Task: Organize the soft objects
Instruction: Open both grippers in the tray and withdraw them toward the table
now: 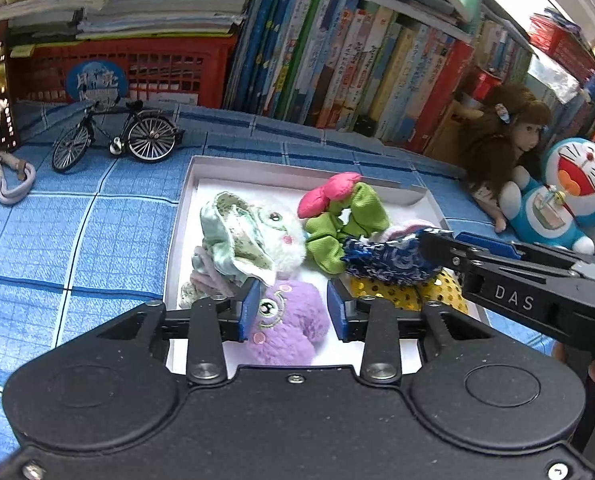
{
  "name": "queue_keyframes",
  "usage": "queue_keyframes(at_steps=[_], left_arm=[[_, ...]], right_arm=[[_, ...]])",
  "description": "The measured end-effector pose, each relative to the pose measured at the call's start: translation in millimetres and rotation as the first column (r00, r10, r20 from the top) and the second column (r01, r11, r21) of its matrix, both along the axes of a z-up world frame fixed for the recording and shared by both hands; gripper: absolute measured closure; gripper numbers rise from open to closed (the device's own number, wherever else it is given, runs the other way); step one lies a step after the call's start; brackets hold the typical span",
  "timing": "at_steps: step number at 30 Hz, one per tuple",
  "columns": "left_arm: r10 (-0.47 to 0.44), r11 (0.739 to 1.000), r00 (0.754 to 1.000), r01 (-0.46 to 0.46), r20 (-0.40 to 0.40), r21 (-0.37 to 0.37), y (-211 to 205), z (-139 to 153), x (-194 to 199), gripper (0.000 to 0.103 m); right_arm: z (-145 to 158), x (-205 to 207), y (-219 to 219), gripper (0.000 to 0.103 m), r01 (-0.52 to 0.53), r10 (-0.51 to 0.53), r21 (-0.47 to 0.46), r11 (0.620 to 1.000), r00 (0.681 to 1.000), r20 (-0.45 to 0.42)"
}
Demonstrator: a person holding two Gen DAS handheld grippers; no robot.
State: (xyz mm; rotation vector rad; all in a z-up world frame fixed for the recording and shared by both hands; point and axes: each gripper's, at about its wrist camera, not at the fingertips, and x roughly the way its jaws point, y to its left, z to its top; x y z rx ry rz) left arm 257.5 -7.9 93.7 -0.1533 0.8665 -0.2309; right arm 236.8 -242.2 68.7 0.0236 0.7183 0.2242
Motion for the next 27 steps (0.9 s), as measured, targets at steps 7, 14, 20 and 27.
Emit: queue_keyframes(at_steps=[7, 14, 20, 27], left_arm=[[-0.035, 0.999, 0.998, 0.033, 0.061, 0.031, -10, 17, -25, 0.059], [-0.076, 0.995, 0.990, 0.068, 0.123, 0.072, -18, 29, -54, 0.054], [-0.104, 0.992, 0.981, 0.090, 0.162, 0.088, -21, 33, -79, 0.053], [-0.151, 0.988, 0.969, 0.141, 0.195, 0.064, -21, 34, -112, 0.050]], right_arm=[[15, -17, -8, 0.037, 0.004, -0.005, 0.019, 1.000, 0.999, 0.036], [28, -43, -15, 0.030, -0.010, 0.006, 0.036, 0.999, 0.996, 0.094], [35, -70, -22, 0.026, -0.029, 0.022, 0.047, 0.998, 0.989, 0.147], [41, -104, -29, 0.021, -0.048, 0.041, 0.024, 0.999, 0.974, 0.225]])
